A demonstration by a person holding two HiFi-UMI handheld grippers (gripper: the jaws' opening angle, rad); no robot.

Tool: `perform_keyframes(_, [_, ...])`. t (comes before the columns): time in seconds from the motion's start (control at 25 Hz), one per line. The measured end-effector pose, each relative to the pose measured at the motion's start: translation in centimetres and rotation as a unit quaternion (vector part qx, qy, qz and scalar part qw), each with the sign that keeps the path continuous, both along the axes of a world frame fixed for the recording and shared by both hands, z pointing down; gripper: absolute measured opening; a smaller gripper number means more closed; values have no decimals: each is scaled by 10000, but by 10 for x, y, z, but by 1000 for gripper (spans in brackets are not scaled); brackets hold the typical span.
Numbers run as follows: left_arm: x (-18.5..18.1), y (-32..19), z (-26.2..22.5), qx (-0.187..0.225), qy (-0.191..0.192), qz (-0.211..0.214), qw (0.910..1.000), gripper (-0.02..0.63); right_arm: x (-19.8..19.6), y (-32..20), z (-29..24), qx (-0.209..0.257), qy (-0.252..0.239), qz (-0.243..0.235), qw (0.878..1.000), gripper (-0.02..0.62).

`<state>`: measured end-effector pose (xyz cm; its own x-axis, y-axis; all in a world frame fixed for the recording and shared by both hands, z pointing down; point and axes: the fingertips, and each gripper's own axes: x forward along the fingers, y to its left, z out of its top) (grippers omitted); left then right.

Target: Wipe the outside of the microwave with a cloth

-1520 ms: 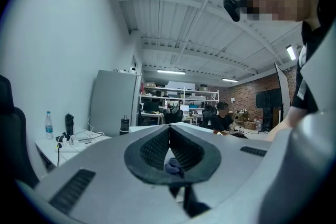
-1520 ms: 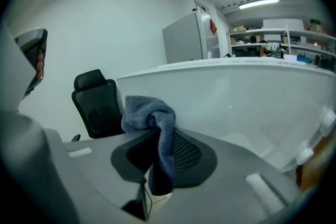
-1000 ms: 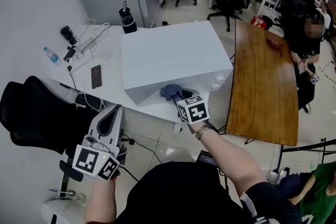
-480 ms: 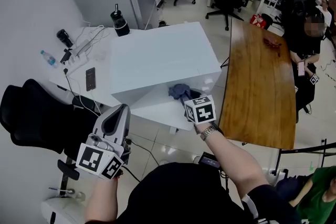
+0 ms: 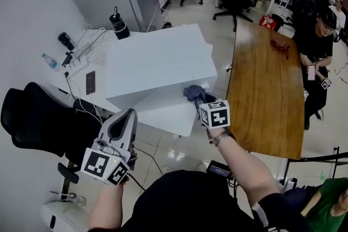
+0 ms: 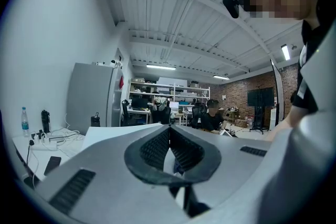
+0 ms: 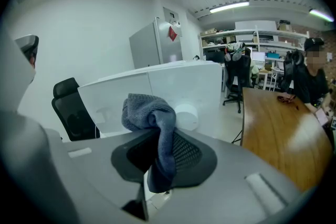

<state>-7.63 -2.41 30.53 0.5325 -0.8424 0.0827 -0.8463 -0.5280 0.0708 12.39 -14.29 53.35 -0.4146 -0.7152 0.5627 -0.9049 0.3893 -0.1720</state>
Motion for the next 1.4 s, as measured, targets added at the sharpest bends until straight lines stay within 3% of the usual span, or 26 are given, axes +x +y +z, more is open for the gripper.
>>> perform_keyframes(0.84, [81, 17, 20, -135, -97, -97, 9998, 5, 86, 14, -41, 457, -94, -155, 9988, 63])
perform_keyframes(1.12, [127, 15, 32, -104, -113, 510, 9986, 7, 89, 48, -107, 999, -436, -773, 9910, 63])
perform_keyframes(1.28, [155, 21, 32, -58, -85, 927, 9956, 51, 82, 77, -142, 1151, -864, -1287, 9812, 64])
perform_keyframes(1.4, [172, 26, 31, -34, 3, 1221, 9925, 131, 74, 99, -165, 1286, -1120, -1726, 9701, 64])
